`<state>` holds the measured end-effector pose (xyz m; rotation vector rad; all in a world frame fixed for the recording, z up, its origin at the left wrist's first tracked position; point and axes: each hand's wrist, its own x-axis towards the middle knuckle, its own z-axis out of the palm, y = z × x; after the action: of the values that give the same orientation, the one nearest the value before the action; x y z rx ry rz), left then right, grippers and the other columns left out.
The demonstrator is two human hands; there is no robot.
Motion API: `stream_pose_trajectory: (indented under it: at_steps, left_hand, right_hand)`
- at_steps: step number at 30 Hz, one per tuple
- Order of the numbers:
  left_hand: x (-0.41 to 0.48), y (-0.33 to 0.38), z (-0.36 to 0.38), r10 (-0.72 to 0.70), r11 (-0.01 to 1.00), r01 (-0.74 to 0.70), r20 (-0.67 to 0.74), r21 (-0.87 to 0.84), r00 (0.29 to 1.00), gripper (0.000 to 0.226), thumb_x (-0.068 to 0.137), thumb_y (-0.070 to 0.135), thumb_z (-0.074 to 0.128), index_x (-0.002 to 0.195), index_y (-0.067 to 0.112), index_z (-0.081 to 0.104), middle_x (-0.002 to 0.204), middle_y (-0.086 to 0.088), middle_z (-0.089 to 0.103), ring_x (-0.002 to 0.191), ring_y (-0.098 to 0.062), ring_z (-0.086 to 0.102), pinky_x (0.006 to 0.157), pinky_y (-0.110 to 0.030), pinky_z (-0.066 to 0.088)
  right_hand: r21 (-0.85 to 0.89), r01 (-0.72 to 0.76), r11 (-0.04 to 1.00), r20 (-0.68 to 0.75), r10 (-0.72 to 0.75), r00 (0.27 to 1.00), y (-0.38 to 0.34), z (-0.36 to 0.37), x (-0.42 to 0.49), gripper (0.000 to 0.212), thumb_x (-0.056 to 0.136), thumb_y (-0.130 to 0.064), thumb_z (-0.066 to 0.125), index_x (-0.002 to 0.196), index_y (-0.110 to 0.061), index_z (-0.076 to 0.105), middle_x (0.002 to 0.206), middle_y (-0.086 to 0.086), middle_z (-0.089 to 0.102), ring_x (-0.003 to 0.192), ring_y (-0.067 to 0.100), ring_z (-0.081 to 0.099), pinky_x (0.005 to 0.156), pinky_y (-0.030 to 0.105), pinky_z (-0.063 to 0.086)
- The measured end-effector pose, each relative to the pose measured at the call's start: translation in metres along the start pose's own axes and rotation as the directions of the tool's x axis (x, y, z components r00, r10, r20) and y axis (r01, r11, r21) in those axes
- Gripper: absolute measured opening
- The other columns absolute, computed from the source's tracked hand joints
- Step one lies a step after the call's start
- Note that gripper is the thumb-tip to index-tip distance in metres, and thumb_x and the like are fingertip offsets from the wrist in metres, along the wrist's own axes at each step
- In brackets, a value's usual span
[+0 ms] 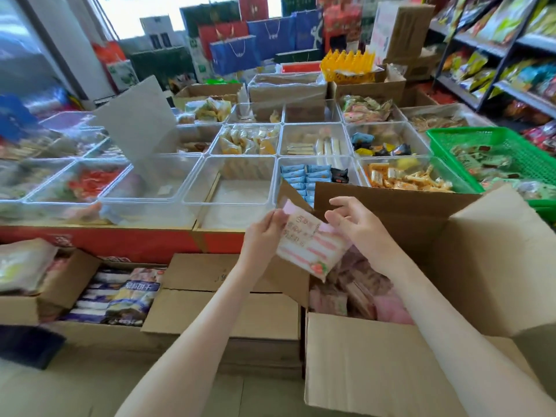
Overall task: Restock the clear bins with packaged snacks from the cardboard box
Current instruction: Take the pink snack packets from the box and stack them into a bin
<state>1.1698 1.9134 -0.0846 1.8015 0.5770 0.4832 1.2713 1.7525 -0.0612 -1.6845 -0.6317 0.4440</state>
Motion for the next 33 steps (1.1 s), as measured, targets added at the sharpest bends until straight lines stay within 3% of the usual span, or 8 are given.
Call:
stream_pose_trajectory:
  at_steps: [3,8,11,14,19,26,28,33]
  left_hand:
    - [0.012,-0.006,-0.048,-0.034,0.993,0.024,-0.087,-0.115,0.996,0.030,0.101,0.033,0.044,0.079,0.028,0.065,0.078,0.005,0.064,0.080,-0.017,0.057,0.073,-0.034,0.044]
    - [0.040,-0.044,-0.152,-0.128,0.950,0.058,-0.212,-0.306,0.969,0.031,0.101,0.034,0.042,0.084,0.014,0.058,0.083,-0.008,0.052,0.079,-0.022,0.046,0.071,-0.037,0.037]
    - [0.060,-0.064,-0.214,-0.189,0.928,0.105,-0.209,-0.357,0.960,0.026,0.100,0.032,0.042,0.091,0.013,0.058,0.089,-0.007,0.052,0.080,-0.022,0.048,0.068,-0.033,0.040]
    - [0.077,-0.080,-0.263,-0.226,0.918,0.139,-0.202,-0.372,0.953,0.028,0.100,0.031,0.041,0.087,0.013,0.058,0.085,-0.009,0.055,0.080,-0.021,0.052,0.066,-0.029,0.044]
    - [0.122,-0.107,-0.307,-0.271,0.908,0.194,-0.168,-0.371,0.948,0.033,0.101,0.032,0.040,0.079,0.019,0.061,0.084,-0.004,0.063,0.082,-0.020,0.061,0.074,-0.033,0.049]
    - [0.192,-0.135,-0.294,-0.295,0.940,0.260,-0.144,-0.219,0.945,0.034,0.100,0.036,0.039,0.077,0.018,0.055,0.070,-0.004,0.047,0.063,-0.017,0.044,0.058,-0.030,0.036]
    - [0.213,-0.134,-0.288,-0.323,0.929,0.285,-0.145,-0.235,0.935,0.034,0.102,0.034,0.037,0.077,0.017,0.053,0.067,0.000,0.046,0.063,-0.016,0.044,0.059,-0.030,0.037]
    - [0.268,-0.132,-0.283,-0.379,0.897,0.305,-0.204,-0.320,0.902,0.032,0.102,0.035,0.036,0.081,0.017,0.052,0.082,-0.005,0.055,0.077,-0.020,0.055,0.070,-0.035,0.046]
  right_hand:
    - [0.229,-0.057,0.972,-0.037,0.067,0.997,-0.015,0.038,0.018,0.033,0.088,-0.027,0.065,0.118,-0.020,0.053,0.108,0.008,0.061,0.098,0.021,0.064,0.082,0.035,0.052]
    - [0.343,-0.158,0.926,0.154,0.111,0.982,-0.026,0.141,0.060,0.026,0.093,-0.026,0.057,0.111,-0.007,0.059,0.101,0.011,0.066,0.085,0.020,0.065,0.070,0.033,0.056]
    - [0.360,-0.150,0.921,0.159,0.098,0.982,-0.030,0.206,0.086,0.020,0.098,-0.019,0.049,0.096,-0.008,0.065,0.090,0.007,0.072,0.083,0.020,0.068,0.066,0.031,0.055]
    - [0.317,-0.170,0.933,0.143,0.130,0.981,-0.029,0.261,0.111,0.020,0.098,-0.017,0.049,0.092,-0.007,0.066,0.091,0.010,0.072,0.087,0.024,0.069,0.072,0.036,0.057]
    - [0.199,-0.178,0.964,-0.015,0.184,0.983,-0.020,0.307,0.151,0.014,0.095,-0.013,0.055,0.084,-0.008,0.063,0.076,0.006,0.069,0.071,0.018,0.065,0.066,0.027,0.054]
    - [-0.086,-0.158,0.984,-0.206,0.137,0.969,0.002,0.306,0.220,0.019,0.097,-0.014,0.050,0.082,-0.010,0.061,0.069,0.002,0.062,0.060,0.012,0.050,0.057,0.025,0.040]
    - [-0.058,-0.165,0.985,-0.149,0.155,0.977,0.006,0.302,0.243,0.019,0.098,-0.014,0.049,0.083,-0.010,0.060,0.070,0.001,0.061,0.061,0.013,0.052,0.056,0.025,0.043]
    - [0.208,-0.274,0.939,0.210,0.231,0.950,0.019,0.298,0.289,0.023,0.098,-0.022,0.048,0.096,-0.002,0.061,0.079,0.011,0.065,0.068,0.019,0.061,0.057,0.026,0.050]
